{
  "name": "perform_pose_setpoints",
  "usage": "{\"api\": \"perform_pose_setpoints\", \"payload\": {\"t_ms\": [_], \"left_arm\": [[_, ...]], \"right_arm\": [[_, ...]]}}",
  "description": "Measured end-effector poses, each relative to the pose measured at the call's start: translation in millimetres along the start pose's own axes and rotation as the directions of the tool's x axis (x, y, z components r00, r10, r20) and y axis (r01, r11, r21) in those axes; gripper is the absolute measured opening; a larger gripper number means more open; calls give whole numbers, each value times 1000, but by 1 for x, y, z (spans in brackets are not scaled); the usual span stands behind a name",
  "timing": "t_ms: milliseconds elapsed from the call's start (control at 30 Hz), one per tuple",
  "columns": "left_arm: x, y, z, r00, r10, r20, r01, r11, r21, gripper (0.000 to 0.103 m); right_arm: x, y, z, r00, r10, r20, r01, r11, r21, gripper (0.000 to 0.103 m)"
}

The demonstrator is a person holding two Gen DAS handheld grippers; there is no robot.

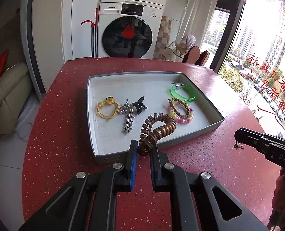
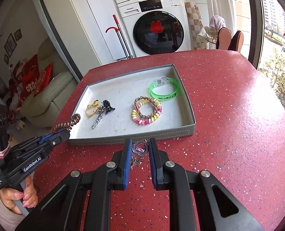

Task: Organize jewelry
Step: 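Carry the heart pendant into the tray with the right tool while the left carries the coil hair tie, then open the right tool to drop the heart pendant while the left releases the coil hair tie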

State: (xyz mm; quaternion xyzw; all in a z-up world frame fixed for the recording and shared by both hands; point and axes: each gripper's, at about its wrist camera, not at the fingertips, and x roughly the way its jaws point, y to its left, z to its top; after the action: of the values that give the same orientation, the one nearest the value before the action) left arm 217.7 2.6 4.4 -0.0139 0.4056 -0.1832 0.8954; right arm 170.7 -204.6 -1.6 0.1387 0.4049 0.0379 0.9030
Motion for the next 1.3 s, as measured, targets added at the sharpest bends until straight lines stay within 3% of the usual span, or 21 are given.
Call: {"api": "perform_pose_setpoints", "payload": {"t_ms": [533, 1300], "left_arm": [[47, 4, 33, 999, 49, -22, -49, 999, -14, 30], [100, -3, 36, 988, 119, -96, -115, 992, 44, 30]], "right_arm": [[60, -10, 53, 1000, -20, -21, 20, 1000, -12, 19], [117, -39, 59, 994, -56, -96, 57, 998, 9, 19]]}}
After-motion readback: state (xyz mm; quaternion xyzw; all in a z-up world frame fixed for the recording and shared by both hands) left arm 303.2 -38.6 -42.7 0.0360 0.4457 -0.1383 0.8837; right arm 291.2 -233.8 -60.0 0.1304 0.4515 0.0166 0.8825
